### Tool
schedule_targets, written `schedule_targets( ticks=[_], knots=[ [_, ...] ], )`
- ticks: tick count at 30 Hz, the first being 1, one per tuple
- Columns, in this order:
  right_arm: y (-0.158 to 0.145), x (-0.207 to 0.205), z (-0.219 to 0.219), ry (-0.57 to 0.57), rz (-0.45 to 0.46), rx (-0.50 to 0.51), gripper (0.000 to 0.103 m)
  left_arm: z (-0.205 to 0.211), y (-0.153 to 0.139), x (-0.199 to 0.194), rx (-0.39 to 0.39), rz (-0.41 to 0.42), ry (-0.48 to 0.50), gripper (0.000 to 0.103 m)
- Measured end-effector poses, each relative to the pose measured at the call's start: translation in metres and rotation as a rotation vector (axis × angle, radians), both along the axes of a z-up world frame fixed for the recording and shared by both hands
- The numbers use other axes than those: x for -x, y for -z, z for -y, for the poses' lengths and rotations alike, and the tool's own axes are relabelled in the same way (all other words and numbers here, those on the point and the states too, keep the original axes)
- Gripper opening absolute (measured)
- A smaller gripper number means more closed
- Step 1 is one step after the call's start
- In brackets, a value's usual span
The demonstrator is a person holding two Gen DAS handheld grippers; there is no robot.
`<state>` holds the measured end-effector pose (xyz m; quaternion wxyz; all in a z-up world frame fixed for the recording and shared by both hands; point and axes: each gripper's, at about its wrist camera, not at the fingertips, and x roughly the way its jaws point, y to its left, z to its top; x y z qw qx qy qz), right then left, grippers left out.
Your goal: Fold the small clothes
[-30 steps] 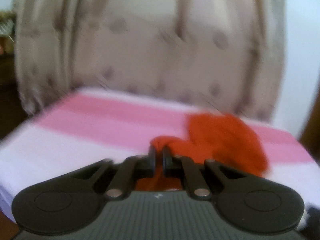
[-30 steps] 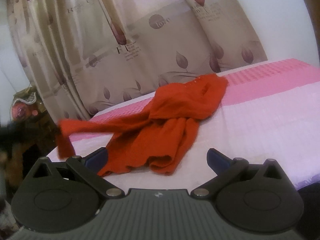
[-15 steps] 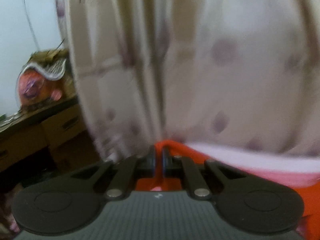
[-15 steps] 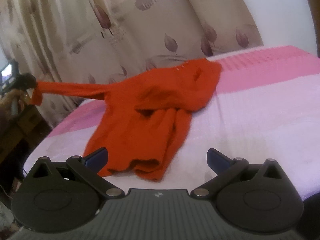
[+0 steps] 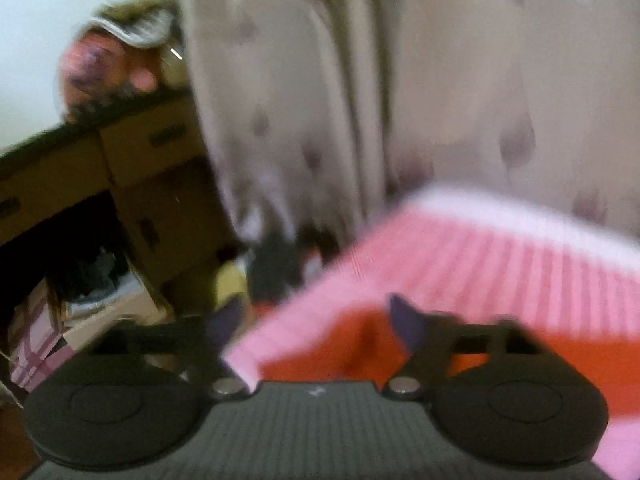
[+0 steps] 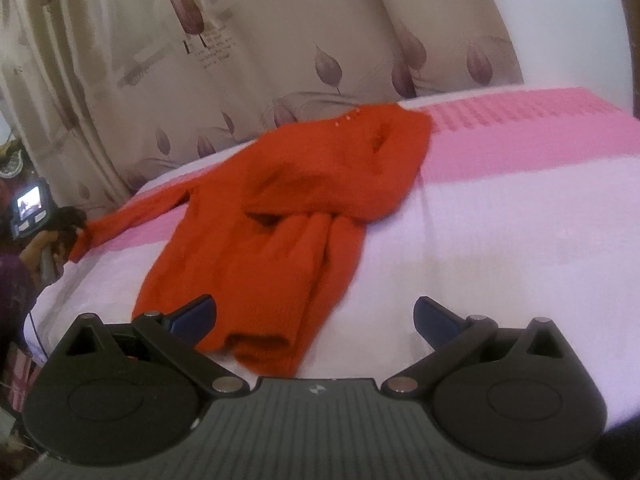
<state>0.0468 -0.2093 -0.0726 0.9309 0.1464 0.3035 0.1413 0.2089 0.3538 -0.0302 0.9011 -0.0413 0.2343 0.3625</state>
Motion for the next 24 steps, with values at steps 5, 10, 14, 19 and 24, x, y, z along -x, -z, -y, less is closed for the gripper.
schedule_targets(
  ticks=[5, 10, 14, 19, 24],
  knots=[
    [-0.024, -0.02, -0.01, -0.08, 0.084, 0.079, 0.103, 0.005, -0.035, 0.014, 0.073, 0.151, 0.016, 0.089],
    [-0.042, -0.046, -0.053, -0.246, 0.203, 0.263, 0.102, 0.062, -0.023, 0.026, 0.291, 0.154, 0.233, 0.089],
    [-0.033, -0.073, -0.093, -0.351, 0.229, 0.46, 0.091, 0.134, 0.015, 0.037, 0.354, 0.102, 0.407, 0.089],
    [-0.005, -0.107, -0.133, -0.392, 0.277, 0.756, 0.082, 0.182, 0.065, 0.04, 0.428, 0.046, 0.505, 0.09],
    [-0.012, -0.138, -0.11, -0.312, 0.259, 0.826, 0.006, 0.191, 0.066, 0.044, 0.395, 0.077, 0.468, 0.091]
  ],
)
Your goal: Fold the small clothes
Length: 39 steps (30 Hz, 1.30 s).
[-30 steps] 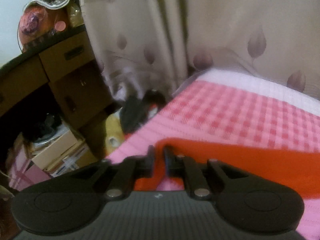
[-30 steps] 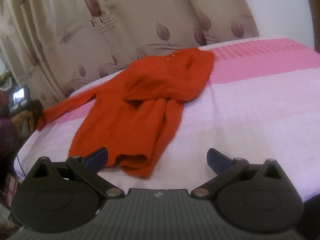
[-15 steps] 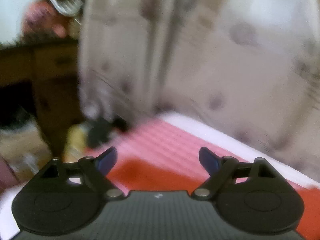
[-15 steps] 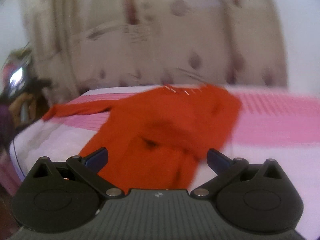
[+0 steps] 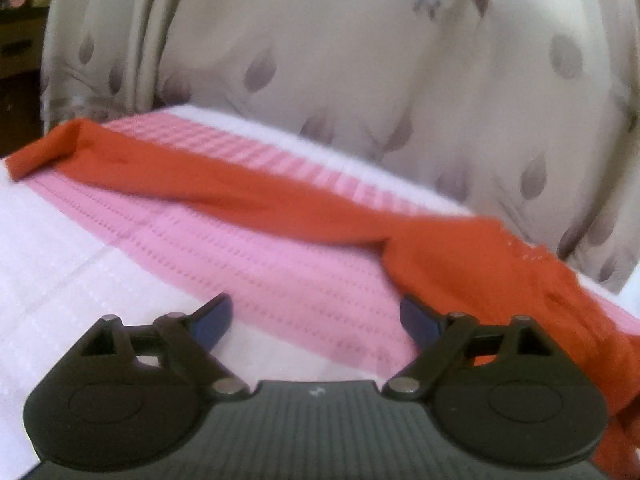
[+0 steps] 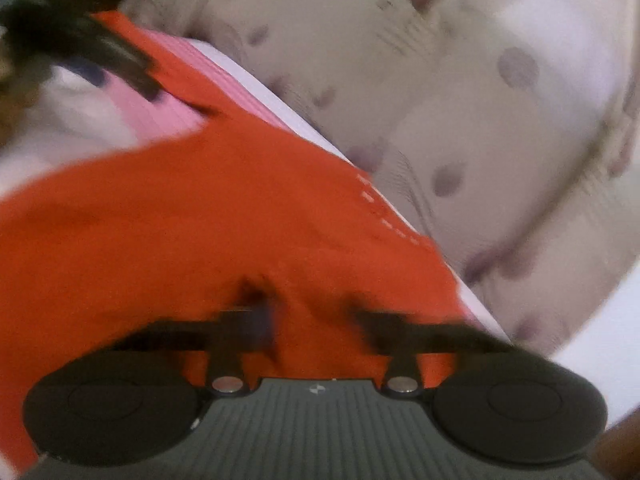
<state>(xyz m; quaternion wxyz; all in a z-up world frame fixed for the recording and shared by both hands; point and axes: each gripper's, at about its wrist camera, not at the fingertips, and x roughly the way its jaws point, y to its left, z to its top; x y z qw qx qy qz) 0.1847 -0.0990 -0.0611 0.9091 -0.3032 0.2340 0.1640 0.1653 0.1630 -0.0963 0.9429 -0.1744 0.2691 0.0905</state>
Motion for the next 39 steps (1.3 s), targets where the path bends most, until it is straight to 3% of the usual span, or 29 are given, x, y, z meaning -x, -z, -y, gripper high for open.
schedule_targets(
  ticks=[4, 9, 14, 19, 21, 22, 23, 24, 25, 26, 28, 30, 33, 35, 37, 39],
  knots=[
    [-0.049, -0.013, 0.097, 0.192, 0.088, -0.189, 0.005, -0.012, 0.004, 0.006, 0.078, 0.037, -0.015, 0.091],
    [-0.08, -0.026, 0.255, 0.512, 0.137, -0.404, 0.005, -0.009, 0.004, 0.004, 0.069, 0.038, -0.022, 0.092],
    [-0.033, -0.042, 0.378, 0.767, 0.03, -0.583, 0.006, -0.005, 0.002, 0.002, 0.044, 0.025, -0.021, 0.092],
    [0.02, -0.046, 0.436, 0.927, 0.017, -0.714, 0.006, -0.003, 0.002, 0.001, 0.025, 0.015, -0.024, 0.092],
    [0.038, -0.05, 0.453, 0.942, 0.027, -0.764, 0.006, -0.002, 0.002, 0.0, 0.017, 0.011, -0.024, 0.092],
    [0.043, -0.05, 0.458, 0.932, 0.02, -0.81, 0.01, -0.001, 0.001, 0.0, 0.012, 0.008, -0.025, 0.092],
    [0.048, -0.047, 0.464, 0.931, 0.027, -0.861, 0.024, 0.0, 0.001, 0.0, 0.006, 0.005, -0.025, 0.092],
    [0.051, -0.041, 0.465, 0.959, 0.059, -0.914, 0.036, 0.0, 0.001, -0.001, 0.002, 0.003, -0.023, 0.092],
    [0.053, -0.03, 0.468, 0.967, 0.092, -0.965, 0.061, 0.001, 0.001, -0.001, -0.002, 0.001, -0.018, 0.092],
    [0.053, -0.016, 0.467, 0.946, 0.128, -1.027, 0.073, 0.001, 0.0, 0.0, -0.007, 0.002, -0.011, 0.092],
    [0.042, 0.013, 0.451, 0.855, 0.143, -1.099, 0.071, 0.005, -0.005, 0.006, -0.023, 0.0, 0.04, 0.092],
    [0.031, 0.042, 0.409, 0.633, 0.048, -1.114, 0.071, 0.01, -0.012, 0.024, -0.019, 0.0, 0.122, 0.092],
    [0.029, 0.082, 0.322, 0.354, -0.125, -1.0, 0.071, 0.019, -0.025, 0.066, -0.013, 0.021, 0.244, 0.092],
    [0.035, 0.113, 0.249, 0.196, -0.21, -0.865, 0.071, 0.024, -0.029, 0.094, 0.001, 0.01, 0.307, 0.092],
    [0.044, 0.138, 0.193, 0.092, -0.245, -0.785, 0.07, 0.03, -0.031, 0.117, 0.004, -0.005, 0.367, 0.092],
    [0.051, 0.152, 0.149, 0.058, -0.257, -0.716, 0.069, 0.035, -0.029, 0.136, 0.031, -0.034, 0.422, 0.092]
  ],
)
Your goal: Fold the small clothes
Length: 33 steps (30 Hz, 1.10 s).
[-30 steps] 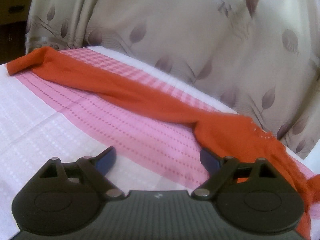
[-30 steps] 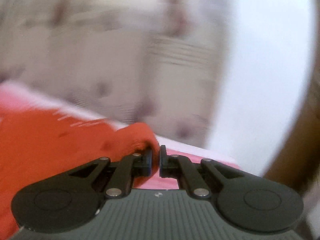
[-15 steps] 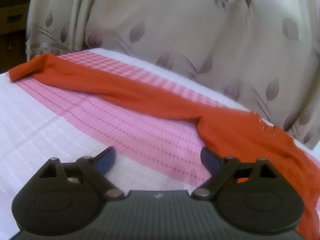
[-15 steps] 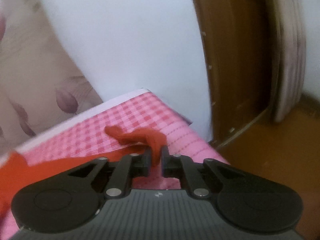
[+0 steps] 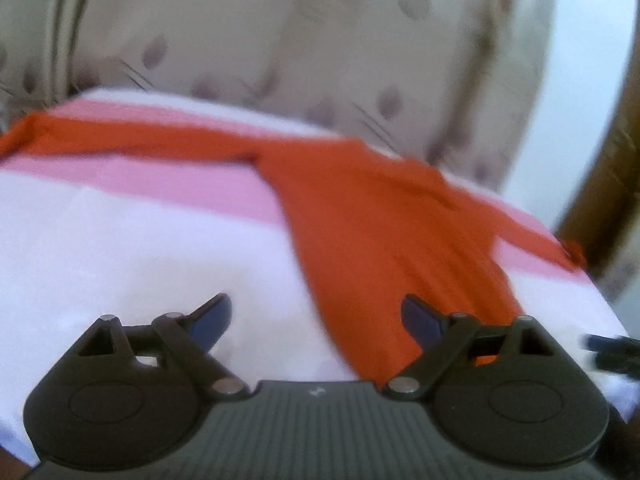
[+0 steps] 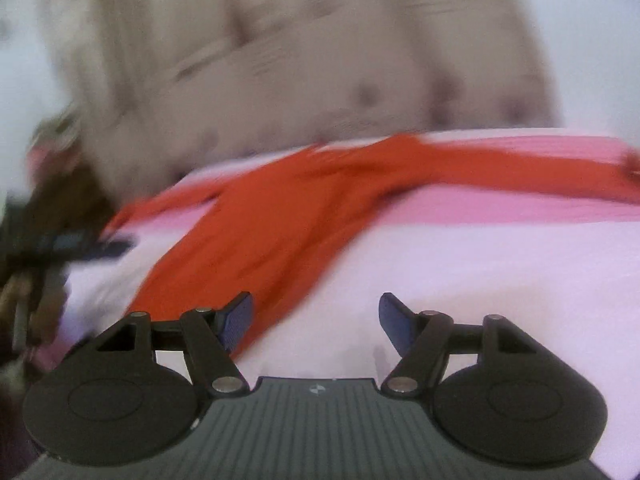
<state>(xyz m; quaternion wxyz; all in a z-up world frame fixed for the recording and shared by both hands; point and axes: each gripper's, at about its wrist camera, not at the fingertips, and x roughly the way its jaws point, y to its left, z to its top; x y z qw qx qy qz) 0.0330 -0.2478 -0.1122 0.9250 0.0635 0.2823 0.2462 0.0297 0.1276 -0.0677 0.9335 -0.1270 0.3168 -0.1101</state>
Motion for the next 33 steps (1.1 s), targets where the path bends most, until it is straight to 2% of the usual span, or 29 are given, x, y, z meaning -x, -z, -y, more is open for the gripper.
schedule_targets(
  ticks=[2, 5, 6, 8, 9, 11, 12, 13, 14, 16, 19, 22, 25, 27, 29, 31, 33],
  knots=[
    [0.009, 0.004, -0.029, -0.022, -0.011, 0.028, 0.069, 0.004, 0.003, 0.015, 0.051, -0.016, 0.048, 0.092],
    [0.01, 0.01, -0.071, -0.019, 0.019, 0.146, 0.07, 0.012, 0.011, 0.021, 0.087, -0.045, 0.074, 0.092],
    [0.006, 0.018, -0.082, -0.023, 0.035, 0.178, 0.069, 0.013, 0.015, 0.02, 0.098, -0.056, 0.073, 0.092],
    [0.012, 0.023, -0.095, -0.004, 0.082, 0.246, 0.063, 0.012, 0.024, 0.015, 0.162, -0.084, 0.036, 0.092],
    [0.01, 0.028, -0.099, 0.003, 0.096, 0.25, 0.056, 0.011, 0.027, 0.015, 0.192, -0.076, 0.017, 0.092],
    [0.01, 0.026, -0.099, 0.04, 0.107, 0.26, 0.018, 0.019, 0.027, 0.012, 0.168, -0.075, 0.024, 0.087],
    [0.01, 0.022, -0.095, 0.061, 0.101, 0.247, 0.015, 0.024, 0.027, 0.009, 0.148, -0.08, 0.05, 0.073],
    [0.009, 0.02, -0.089, 0.079, 0.098, 0.234, 0.015, 0.031, 0.029, 0.005, 0.129, -0.103, 0.075, 0.022],
    [0.008, 0.019, -0.081, 0.099, 0.101, 0.224, 0.015, 0.037, 0.033, -0.001, 0.104, -0.141, 0.08, 0.006],
    [-0.002, 0.018, -0.064, 0.144, 0.115, 0.185, 0.015, 0.038, 0.033, -0.002, 0.121, -0.128, 0.062, 0.006],
    [-0.032, 0.03, -0.042, 0.21, 0.171, 0.132, 0.015, 0.03, 0.026, 0.0, 0.178, -0.102, 0.013, 0.006],
    [-0.064, 0.048, -0.02, 0.239, 0.22, 0.099, 0.015, 0.015, -0.001, 0.011, 0.226, -0.022, -0.022, 0.004],
    [-0.084, 0.069, -0.004, 0.245, 0.224, 0.068, 0.013, 0.002, -0.022, 0.022, 0.213, 0.012, -0.062, 0.004],
    [-0.081, 0.081, 0.004, 0.26, 0.206, 0.096, 0.002, -0.001, -0.027, 0.027, 0.155, 0.011, -0.077, 0.004],
    [-0.062, 0.08, 0.015, 0.247, 0.134, 0.119, 0.001, -0.001, -0.021, 0.027, 0.099, -0.022, -0.052, 0.005],
    [-0.041, 0.081, 0.03, 0.235, 0.05, 0.025, 0.001, 0.0, -0.006, 0.029, 0.067, -0.099, -0.02, 0.005],
    [-0.027, 0.083, 0.036, 0.208, -0.004, -0.02, 0.004, -0.001, 0.007, 0.037, 0.038, -0.132, -0.036, 0.005]
  ],
)
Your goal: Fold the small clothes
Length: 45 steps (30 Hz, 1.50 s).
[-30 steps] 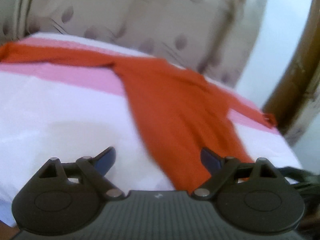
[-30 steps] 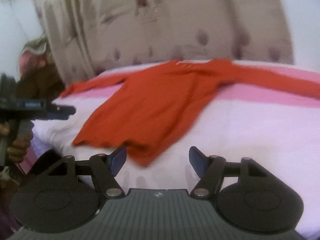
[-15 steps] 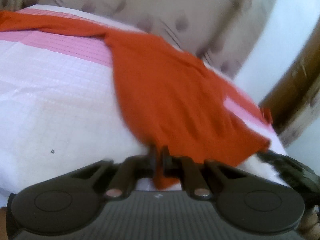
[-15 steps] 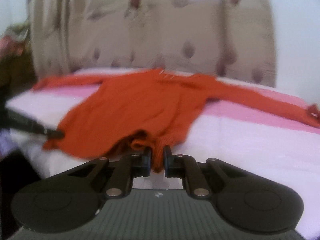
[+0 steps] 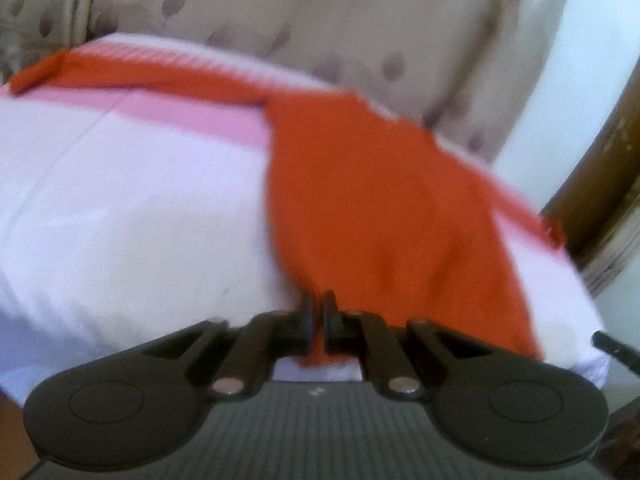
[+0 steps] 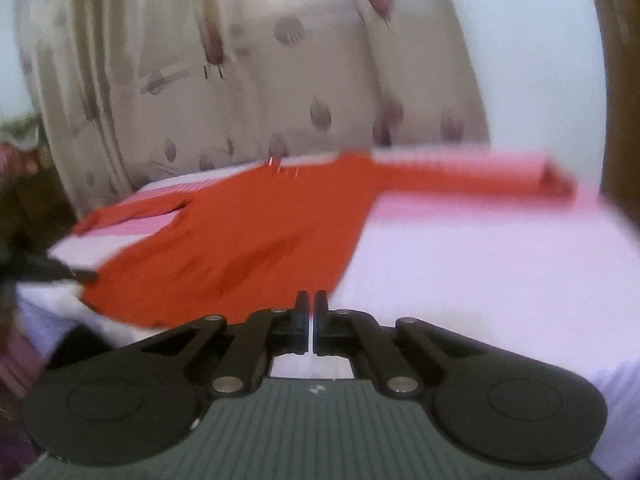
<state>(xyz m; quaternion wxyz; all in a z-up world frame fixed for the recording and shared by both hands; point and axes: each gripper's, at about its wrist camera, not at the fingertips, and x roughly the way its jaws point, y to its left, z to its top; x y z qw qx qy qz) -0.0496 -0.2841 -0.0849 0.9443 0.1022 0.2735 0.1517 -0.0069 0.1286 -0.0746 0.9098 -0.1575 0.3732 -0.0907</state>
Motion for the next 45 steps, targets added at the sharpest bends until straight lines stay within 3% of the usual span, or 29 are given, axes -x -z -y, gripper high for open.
schedule_targets(
  ticks=[1, 2, 3, 4, 5, 6, 8, 11, 12, 13, 14, 15, 16, 18, 20, 23, 25, 26, 27, 28, 29, 30, 32, 35, 36, 38, 40, 42, 45],
  knots=[
    [0.002, 0.001, -0.001, 0.005, 0.009, 0.013, 0.006, -0.003, 0.002, 0.003, -0.005, 0.01, -0.022, 0.005],
    [0.002, 0.001, -0.001, 0.015, 0.022, 0.019, 0.022, -0.009, 0.002, 0.007, 0.013, 0.037, -0.054, 0.006],
    [0.003, -0.003, 0.0, 0.02, 0.022, 0.005, 0.031, -0.014, 0.001, 0.009, 0.041, 0.06, -0.086, 0.009],
    [0.006, -0.012, 0.001, 0.001, 0.011, -0.037, 0.057, -0.019, -0.002, 0.01, 0.072, 0.08, -0.119, 0.014],
    [0.011, -0.021, 0.0, 0.004, 0.007, -0.065, 0.079, -0.022, -0.005, 0.009, 0.094, 0.098, -0.149, 0.031],
    [0.015, -0.031, -0.004, 0.009, 0.003, -0.076, 0.082, -0.024, -0.007, 0.007, 0.1, 0.112, -0.173, 0.061],
    [0.022, -0.047, -0.016, -0.018, -0.013, -0.081, 0.08, -0.024, -0.007, 0.001, 0.086, 0.133, -0.212, 0.089],
    [0.035, -0.065, -0.046, -0.075, -0.046, -0.023, 0.078, -0.016, 0.003, -0.018, 0.118, 0.091, -0.145, 0.089],
    [0.041, -0.068, -0.057, -0.097, -0.066, -0.001, 0.071, -0.009, 0.008, -0.025, 0.118, 0.063, -0.093, 0.085],
    [0.044, -0.066, -0.069, -0.093, -0.045, 0.049, 0.06, -0.003, 0.013, -0.031, 0.09, 0.037, -0.056, 0.075],
    [0.045, -0.064, -0.079, -0.113, -0.032, 0.102, 0.048, 0.006, 0.016, -0.033, 0.035, 0.025, -0.033, 0.036],
    [0.043, -0.061, -0.082, -0.123, -0.027, 0.122, 0.037, 0.014, 0.016, -0.031, -0.029, 0.027, -0.028, 0.006],
    [0.04, -0.06, -0.079, -0.125, -0.05, 0.099, 0.009, 0.017, 0.017, -0.032, -0.042, 0.01, -0.013, 0.007],
    [0.032, -0.051, -0.066, -0.122, -0.073, 0.062, 0.01, 0.014, 0.016, -0.024, -0.009, 0.009, -0.016, 0.007],
    [0.024, -0.039, -0.053, -0.118, -0.086, 0.064, 0.009, 0.014, 0.016, -0.013, -0.042, 0.016, 0.004, 0.007],
    [0.024, -0.035, -0.039, -0.128, -0.167, 0.069, 0.008, 0.007, 0.013, -0.007, -0.028, 0.043, 0.014, 0.007],
    [0.011, -0.039, -0.025, -0.172, -0.166, 0.019, 0.02, 0.001, 0.001, -0.008, -0.024, 0.092, 0.052, 0.011],
    [0.0, -0.045, -0.019, -0.167, -0.152, 0.004, 0.044, -0.001, -0.008, -0.011, -0.047, 0.108, 0.047, 0.02],
    [-0.018, -0.055, -0.014, -0.149, -0.111, -0.01, 0.063, -0.005, -0.018, -0.014, -0.064, 0.121, 0.026, 0.043],
    [-0.033, -0.064, -0.01, -0.157, -0.065, -0.036, 0.092, -0.01, -0.029, -0.021, -0.057, 0.143, 0.01, 0.061],
    [-0.049, -0.075, -0.008, -0.183, -0.013, -0.068, 0.101, -0.018, -0.039, -0.027, -0.024, 0.181, -0.01, 0.092],
    [-0.068, -0.097, -0.01, -0.215, 0.039, -0.083, 0.101, -0.026, -0.047, -0.033, 0.019, 0.226, -0.038, 0.103],
    [-0.094, -0.141, -0.023, -0.257, 0.073, -0.054, 0.101, -0.045, -0.059, -0.057, 0.161, 0.306, -0.094, 0.103],
    [-0.122, -0.235, -0.065, -0.353, 0.132, 0.031, 0.1, -0.054, -0.06, -0.119, 0.302, 0.31, -0.097, 0.103],
    [-0.126, -0.273, -0.08, -0.391, 0.122, 0.062, 0.097, -0.052, -0.055, -0.141, 0.291, 0.326, -0.095, 0.102],
    [-0.125, -0.346, -0.12, -0.45, 0.088, 0.126, 0.082, -0.042, -0.042, -0.177, 0.253, 0.332, -0.073, 0.102],
    [-0.113, -0.415, -0.162, -0.501, 0.025, 0.203, 0.076, -0.029, -0.017, -0.21, 0.204, 0.31, -0.03, 0.099],
    [-0.092, -0.466, -0.201, -0.526, -0.009, 0.315, 0.074, -0.022, 0.007, -0.232, 0.194, 0.253, -0.015, 0.097],
    [-0.058, -0.514, -0.231, -0.565, -0.09, 0.364, 0.075, -0.023, 0.039, -0.24, 0.238, 0.164, -0.003, 0.096]
  ],
)
